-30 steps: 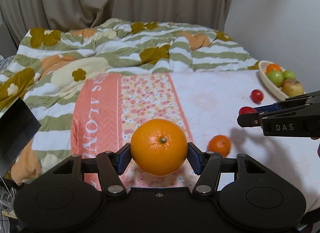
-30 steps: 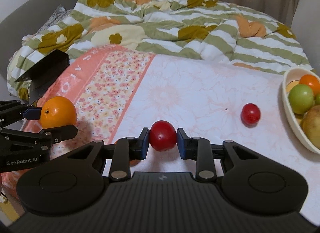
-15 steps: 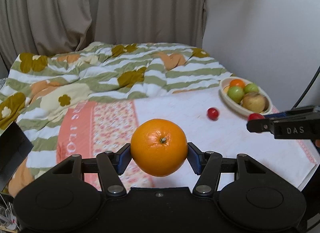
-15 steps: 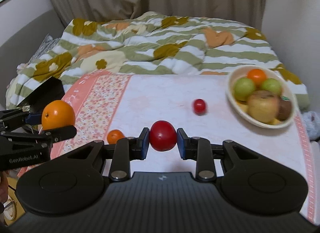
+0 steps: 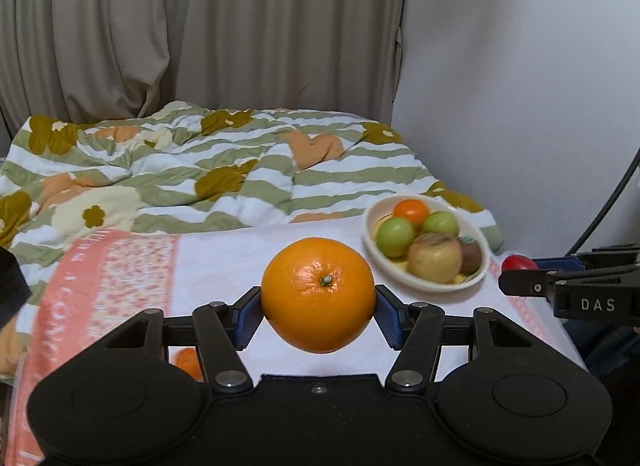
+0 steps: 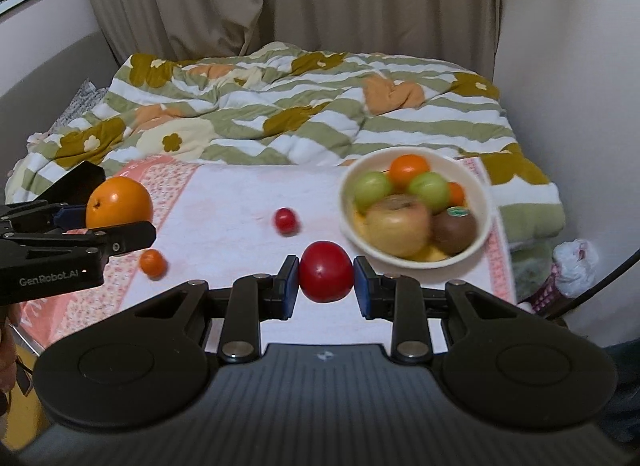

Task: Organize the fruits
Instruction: 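Carry the large orange and cherry tomato to the white bowl and release them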

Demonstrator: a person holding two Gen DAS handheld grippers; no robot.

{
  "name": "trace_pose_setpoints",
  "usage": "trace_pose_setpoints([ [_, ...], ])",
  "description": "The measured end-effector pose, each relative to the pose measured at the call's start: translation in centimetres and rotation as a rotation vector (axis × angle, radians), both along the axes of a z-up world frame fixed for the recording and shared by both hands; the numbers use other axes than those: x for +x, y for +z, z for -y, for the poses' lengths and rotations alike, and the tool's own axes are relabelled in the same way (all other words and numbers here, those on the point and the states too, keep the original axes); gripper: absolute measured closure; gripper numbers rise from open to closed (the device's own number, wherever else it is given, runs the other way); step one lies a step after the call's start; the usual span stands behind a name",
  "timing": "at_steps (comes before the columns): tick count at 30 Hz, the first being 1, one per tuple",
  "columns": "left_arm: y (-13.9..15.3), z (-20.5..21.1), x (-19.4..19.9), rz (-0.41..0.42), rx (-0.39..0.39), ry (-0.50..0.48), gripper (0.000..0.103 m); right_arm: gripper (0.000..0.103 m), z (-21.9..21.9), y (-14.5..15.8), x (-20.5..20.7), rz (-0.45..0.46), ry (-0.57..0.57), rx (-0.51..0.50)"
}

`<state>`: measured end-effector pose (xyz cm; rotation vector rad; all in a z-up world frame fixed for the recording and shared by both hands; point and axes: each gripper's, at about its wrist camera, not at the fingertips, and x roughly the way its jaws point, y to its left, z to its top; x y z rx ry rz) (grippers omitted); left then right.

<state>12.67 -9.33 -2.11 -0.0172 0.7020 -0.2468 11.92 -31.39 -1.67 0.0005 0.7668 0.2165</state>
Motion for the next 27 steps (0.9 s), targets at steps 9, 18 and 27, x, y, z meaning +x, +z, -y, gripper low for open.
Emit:
trace_pose_setpoints([
  [9, -0.5, 6.4, 4.3, -0.013, -0.006, 0.015, 0.040, 0.059, 7.5, -0.5, 3.9, 0.001, -0.008, -0.017],
  [18, -1.3, 9.9, 10.7, -0.035, 0.015, -0.028, 0.040, 0.059, 11.6, -1.4, 9.5, -0.005, -0.076, 0.007],
  [27, -3.5, 12.2, 17.6, -0.067, 0.062, -0.095, 0.040, 0.058, 12.8, -2.8, 14.3, -0.028, -0.135, 0.027],
])
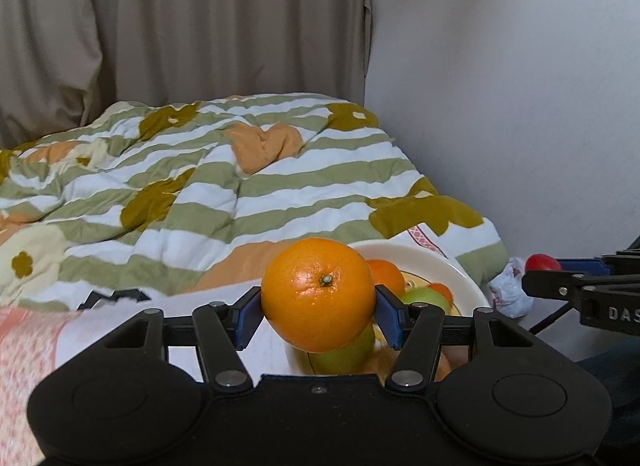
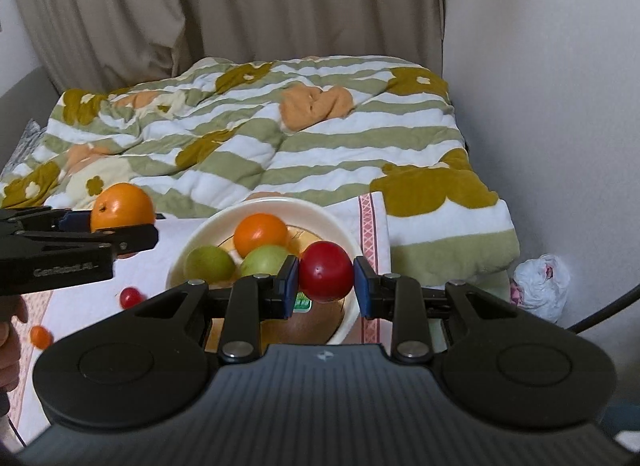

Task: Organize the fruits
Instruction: 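Carry the large orange and cherry tomato to the white bowl and release them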

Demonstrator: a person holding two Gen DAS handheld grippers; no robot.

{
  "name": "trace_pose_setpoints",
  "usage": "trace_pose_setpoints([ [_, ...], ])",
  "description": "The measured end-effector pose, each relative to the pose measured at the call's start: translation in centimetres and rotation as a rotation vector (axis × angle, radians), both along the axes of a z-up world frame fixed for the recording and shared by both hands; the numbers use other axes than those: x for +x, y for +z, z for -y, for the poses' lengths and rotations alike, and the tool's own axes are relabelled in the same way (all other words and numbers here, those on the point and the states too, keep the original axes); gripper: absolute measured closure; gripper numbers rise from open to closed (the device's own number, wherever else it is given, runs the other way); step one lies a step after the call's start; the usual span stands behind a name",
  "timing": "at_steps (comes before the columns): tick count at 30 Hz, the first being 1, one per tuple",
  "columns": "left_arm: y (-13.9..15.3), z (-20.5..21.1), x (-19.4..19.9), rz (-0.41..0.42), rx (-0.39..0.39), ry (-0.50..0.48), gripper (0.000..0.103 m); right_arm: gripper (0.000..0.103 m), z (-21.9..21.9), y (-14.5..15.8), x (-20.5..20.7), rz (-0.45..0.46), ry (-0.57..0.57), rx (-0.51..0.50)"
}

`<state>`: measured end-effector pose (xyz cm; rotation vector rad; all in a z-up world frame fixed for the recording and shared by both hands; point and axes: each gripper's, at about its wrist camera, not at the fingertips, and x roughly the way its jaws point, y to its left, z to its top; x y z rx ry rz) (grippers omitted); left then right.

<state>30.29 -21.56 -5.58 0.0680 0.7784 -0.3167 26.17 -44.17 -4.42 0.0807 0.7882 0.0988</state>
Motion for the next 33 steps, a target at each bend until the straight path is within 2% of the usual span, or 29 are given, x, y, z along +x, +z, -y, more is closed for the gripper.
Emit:
trace_pose_setpoints([
  [10, -3.6, 1.3, 5.1, -0.060, 0.035, -0.036, 0.040, 0.058, 0.6, -2.2, 3.5, -0.050, -0.049, 0.006],
  [22, -5.2, 2.0, 6.0, -0.099, 0.054, -0.077, 0.039, 0.058, 0.5, -3.6, 5.2, -0.078, -0.049, 0.010],
  [23, -5.1, 2.0, 5.9, -0.088, 0.052, -0.079, 0.031, 0.058, 0.5, -3.6, 5.3, -0.078, -0.047, 0.009],
  [24, -4.8, 1.9, 5.7, -0.073, 0.046, -0.081, 0.015, 0.058, 0.4, -3.7, 5.4, -0.080, -0.045, 0.010],
  [26, -4.3, 1.6, 5.4, -0.044, 0.033, -0.076, 0.005, 0.058, 0.2, -3.7, 5.5, -0.079, -0.040, 0.012],
  [33, -3.0, 0.7, 4.2, -0.035, 0.048, -0.066, 0.005, 0.058, -0.6, -3.5, 6.5, -0.072, -0.008, 0.014],
])
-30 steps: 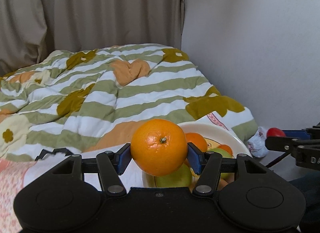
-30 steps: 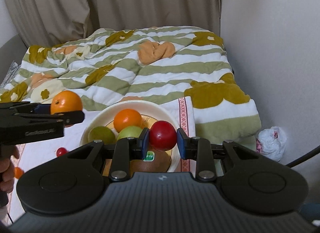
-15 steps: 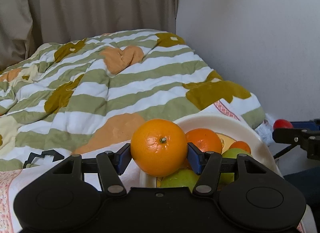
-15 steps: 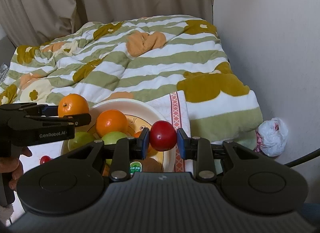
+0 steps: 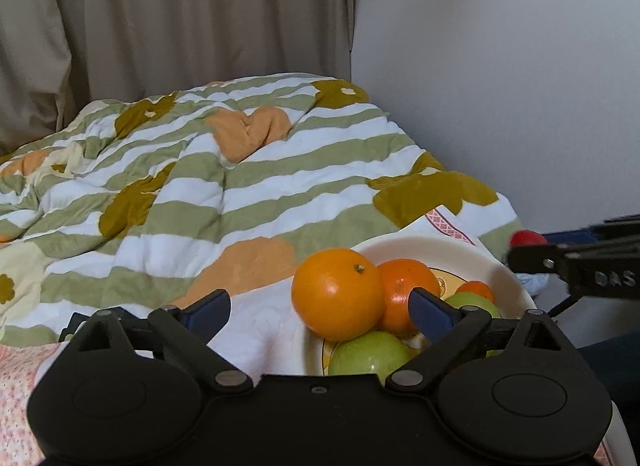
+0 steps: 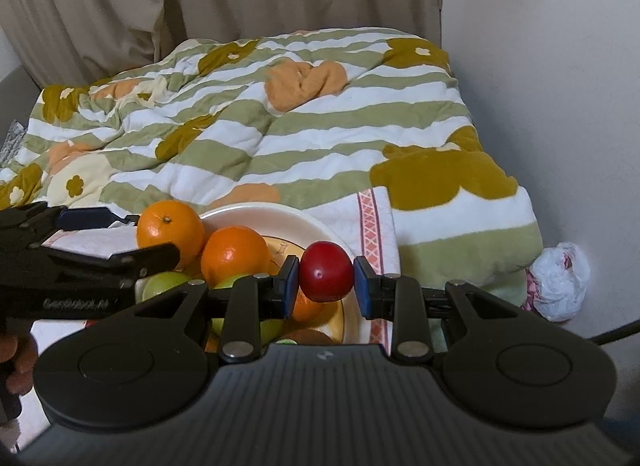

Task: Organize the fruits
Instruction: 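Carry the large orange and cherry tomato to the white bowl and release them, then move both tools back toward the mandarin and the other cherry tomato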

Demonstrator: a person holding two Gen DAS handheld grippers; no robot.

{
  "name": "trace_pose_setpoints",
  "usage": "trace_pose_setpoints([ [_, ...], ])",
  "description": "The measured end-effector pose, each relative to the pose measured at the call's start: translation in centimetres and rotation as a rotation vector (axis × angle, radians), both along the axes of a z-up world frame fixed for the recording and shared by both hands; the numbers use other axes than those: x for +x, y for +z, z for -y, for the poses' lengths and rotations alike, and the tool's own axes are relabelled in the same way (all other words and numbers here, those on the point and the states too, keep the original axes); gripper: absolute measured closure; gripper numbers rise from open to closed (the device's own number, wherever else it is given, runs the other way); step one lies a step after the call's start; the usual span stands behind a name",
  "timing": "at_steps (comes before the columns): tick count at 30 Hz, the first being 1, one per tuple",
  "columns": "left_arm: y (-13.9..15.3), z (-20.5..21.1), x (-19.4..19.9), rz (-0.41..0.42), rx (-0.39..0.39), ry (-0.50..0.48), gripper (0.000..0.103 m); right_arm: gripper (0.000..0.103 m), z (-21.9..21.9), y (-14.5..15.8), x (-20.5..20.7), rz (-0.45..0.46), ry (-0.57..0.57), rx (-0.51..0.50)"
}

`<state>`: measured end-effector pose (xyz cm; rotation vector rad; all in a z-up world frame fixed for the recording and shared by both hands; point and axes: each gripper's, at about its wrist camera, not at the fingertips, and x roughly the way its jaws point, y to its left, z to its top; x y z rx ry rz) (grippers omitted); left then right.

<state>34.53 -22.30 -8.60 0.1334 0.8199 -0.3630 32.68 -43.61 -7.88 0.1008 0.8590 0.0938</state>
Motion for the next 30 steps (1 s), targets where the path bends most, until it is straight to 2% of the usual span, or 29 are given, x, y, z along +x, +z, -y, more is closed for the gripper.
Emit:
trace_pose_setpoints([
  [5, 0.6, -0.6, -1.0, 0.007, 0.007, 0.011, 0.005, 0.058, -0.8, -0.4, 1.5, 0.001, 0.028, 0.011],
  [12, 0.8, -1.3, -1.9, -0.015, -0.008, 0.041, 0.005, 0.058, -1.8, -2.7, 3.6, -0.012, 0.065, 0.015],
  [19, 0.6, -1.8, -2.7, -0.011, 0.011, 0.065, 0.005, 0.056, -1.8, -3.3, 3.7, -0.006, 0.075, 0.014],
  [20, 0.6, -1.8, -2.8, -0.009, 0.012, 0.070, 0.005, 0.050, -1.8, -3.2, 3.6, 0.000, 0.076, 0.014],
  [22, 0.7, -2.0, -3.1, -0.009, 0.010, 0.076, 0.005, 0.030, -1.8, -2.9, 3.3, 0.019, 0.069, 0.010],
  [23, 0.8, -2.1, -3.2, -0.008, 0.009, 0.079, 0.005, 0.015, -1.8, -2.6, 3.0, 0.035, 0.062, 0.004],
  [24, 0.8, -2.1, -3.4, -0.007, 0.010, 0.083, 0.005, 0.004, -1.8, -2.4, 2.7, 0.051, 0.057, -0.002],
  [26, 1.0, -2.1, -3.7, -0.005, 0.012, 0.089, 0.005, 0.000, -1.8, -2.0, 2.1, 0.075, 0.057, -0.014],
  [30, 1.6, -2.3, -4.5, 0.003, 0.004, 0.102, 0.005, 0.000, -1.9, -1.4, 1.5, 0.075, 0.058, -0.023],
])
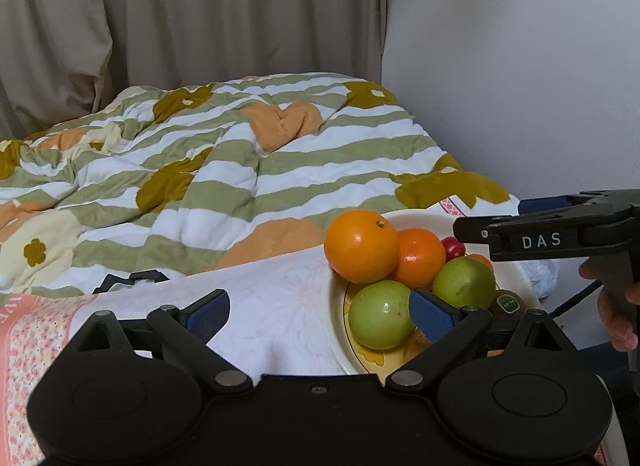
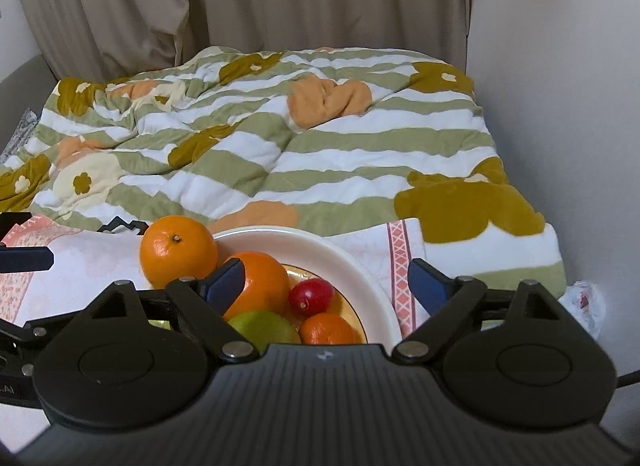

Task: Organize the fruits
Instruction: 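Move both tools back toward the mandarin and the other cherry tomato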

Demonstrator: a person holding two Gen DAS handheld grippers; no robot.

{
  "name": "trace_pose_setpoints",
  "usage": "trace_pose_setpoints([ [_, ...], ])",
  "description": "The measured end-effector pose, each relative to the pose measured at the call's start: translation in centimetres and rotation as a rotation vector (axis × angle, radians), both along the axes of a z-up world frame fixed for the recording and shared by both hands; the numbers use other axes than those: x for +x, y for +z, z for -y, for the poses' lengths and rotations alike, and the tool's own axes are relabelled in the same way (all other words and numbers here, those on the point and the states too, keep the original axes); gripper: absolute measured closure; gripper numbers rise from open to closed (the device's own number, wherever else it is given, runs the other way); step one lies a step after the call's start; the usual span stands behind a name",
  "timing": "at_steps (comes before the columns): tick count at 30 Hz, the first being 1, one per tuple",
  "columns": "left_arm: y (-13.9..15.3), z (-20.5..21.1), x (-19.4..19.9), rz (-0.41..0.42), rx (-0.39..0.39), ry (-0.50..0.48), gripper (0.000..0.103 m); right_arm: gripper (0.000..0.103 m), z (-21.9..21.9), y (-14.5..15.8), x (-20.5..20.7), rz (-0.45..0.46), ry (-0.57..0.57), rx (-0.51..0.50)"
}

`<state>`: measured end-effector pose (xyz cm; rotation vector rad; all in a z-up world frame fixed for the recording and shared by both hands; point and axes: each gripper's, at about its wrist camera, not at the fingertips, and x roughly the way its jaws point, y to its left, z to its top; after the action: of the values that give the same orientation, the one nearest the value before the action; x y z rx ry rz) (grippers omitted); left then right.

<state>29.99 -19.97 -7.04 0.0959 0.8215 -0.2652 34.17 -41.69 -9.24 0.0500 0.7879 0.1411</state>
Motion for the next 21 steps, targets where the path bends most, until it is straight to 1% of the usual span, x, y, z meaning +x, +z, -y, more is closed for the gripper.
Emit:
trace_pose_setpoints([
  [6, 1.6, -0.1, -1.7, 0.036, -0.001, 0.012, 0.005, 0.000, 0.3, 1.8, -2.4, 0.012, -0.004, 0.005],
  [11, 3.5, -0.4, -4.0, 0.079, -0.013, 0.031, 0.005, 0.000, 0.3, 4.2, -5.5, 0.043, -0.008, 0.007],
  [16, 5.4, -1.1, -7.5, 0.129, -0.031, 0.059, 0.005, 0.000, -0.2, 6.9, -9.4, 0.085, -0.009, -0.008],
  [21, 7.1, -2.0, -11.3, 0.175, -0.038, 0.094, 0.004, 0.000, -0.9, 8.8, -13.2, 0.118, 0.016, -0.014],
])
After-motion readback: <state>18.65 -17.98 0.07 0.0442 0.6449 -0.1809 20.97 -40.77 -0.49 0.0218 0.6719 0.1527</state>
